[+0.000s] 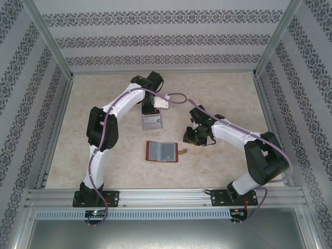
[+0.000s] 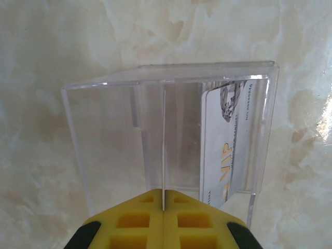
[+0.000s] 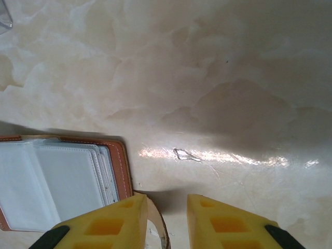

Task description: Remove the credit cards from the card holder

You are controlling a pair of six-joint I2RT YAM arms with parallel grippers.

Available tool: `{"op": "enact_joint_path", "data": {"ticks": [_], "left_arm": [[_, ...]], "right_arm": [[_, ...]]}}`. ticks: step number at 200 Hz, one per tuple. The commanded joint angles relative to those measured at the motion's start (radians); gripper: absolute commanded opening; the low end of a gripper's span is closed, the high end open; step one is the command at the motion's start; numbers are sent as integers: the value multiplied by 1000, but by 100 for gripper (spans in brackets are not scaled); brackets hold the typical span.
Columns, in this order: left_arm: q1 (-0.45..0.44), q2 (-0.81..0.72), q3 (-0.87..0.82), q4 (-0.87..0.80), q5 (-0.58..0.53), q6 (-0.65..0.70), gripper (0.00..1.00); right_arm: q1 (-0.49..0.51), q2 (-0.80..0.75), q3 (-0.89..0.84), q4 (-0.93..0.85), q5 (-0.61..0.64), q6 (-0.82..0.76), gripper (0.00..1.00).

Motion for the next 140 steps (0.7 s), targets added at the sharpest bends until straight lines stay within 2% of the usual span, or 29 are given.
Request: {"op": "enact_joint_path", "data": {"ticks": [1,66,97,140], "left_arm": [[14,31,40,-77,25,36,0],[14,88,97,-158,-1,31,2],[14,90,119,-164,-12,29,11],[16,87,142,-131,-41,27,15]], "right_arm": [[-7,18,20,7,-12,-2,27],[-7,23,20,14,-16,-1,27],[-7,18,20,11,-14,-1,27],[-7,14,21,10,-12,-2,27]]}}
